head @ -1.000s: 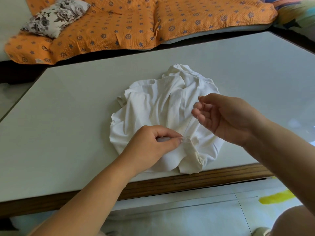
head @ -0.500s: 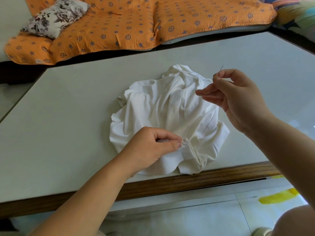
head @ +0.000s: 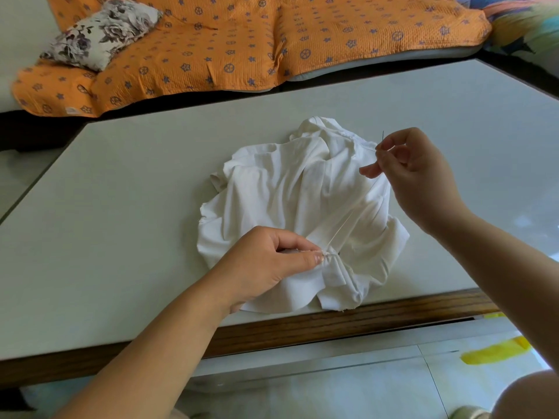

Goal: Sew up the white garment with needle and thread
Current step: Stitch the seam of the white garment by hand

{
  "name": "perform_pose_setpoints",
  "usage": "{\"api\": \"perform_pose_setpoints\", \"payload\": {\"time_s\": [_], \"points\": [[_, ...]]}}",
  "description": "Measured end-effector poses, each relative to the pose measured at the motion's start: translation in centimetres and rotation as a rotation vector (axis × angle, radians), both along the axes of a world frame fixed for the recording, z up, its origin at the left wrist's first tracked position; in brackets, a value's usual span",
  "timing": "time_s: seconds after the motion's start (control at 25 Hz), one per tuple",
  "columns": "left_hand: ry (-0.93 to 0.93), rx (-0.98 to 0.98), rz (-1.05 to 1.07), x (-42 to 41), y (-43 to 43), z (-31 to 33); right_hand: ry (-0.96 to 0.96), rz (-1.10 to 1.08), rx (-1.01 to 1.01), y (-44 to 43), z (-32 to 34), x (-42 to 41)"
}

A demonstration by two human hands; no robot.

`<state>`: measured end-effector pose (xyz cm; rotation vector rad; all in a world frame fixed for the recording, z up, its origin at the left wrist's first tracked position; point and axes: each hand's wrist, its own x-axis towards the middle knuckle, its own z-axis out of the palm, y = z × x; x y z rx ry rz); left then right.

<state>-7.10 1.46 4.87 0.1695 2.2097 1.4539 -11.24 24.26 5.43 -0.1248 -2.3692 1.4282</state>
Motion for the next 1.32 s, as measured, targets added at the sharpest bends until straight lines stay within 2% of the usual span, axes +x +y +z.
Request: {"api": "perform_pose_setpoints", "payload": {"time_s": [0.2,0.36,0.44,0.76,1.0,1.32], "points": [[-0.013,0.028,0.006,0.0,-0.3,0.0,-0.042,0.061,0.017,-0.2,0.7,0.9],[-0.026,0.112,0.05,-0.4,-0.5,0.1,-0.269,0.448,-0.017,-2.8,1.3,4.3],[-0.028,0.147,0.06,-0.5,-0.5,0.2,-0.333,0.528,-0.027,-3.8,1.2,5.8],[-0.064,0.217,0.149,-0.5,-0.5,0.5,-0.336,0.428,-0.009,-3.6,0.7,6.6],[-0.033,0.146,0.078,-0.7,-0.7,0.6,-0.423,0.409,-0.169,-3.1,1.2,6.5],[0.107,0.057,0.035,-0.5,-0.8,0.7,-0.451,0.464,-0.037,-3.4,1.5,7.0]]}}
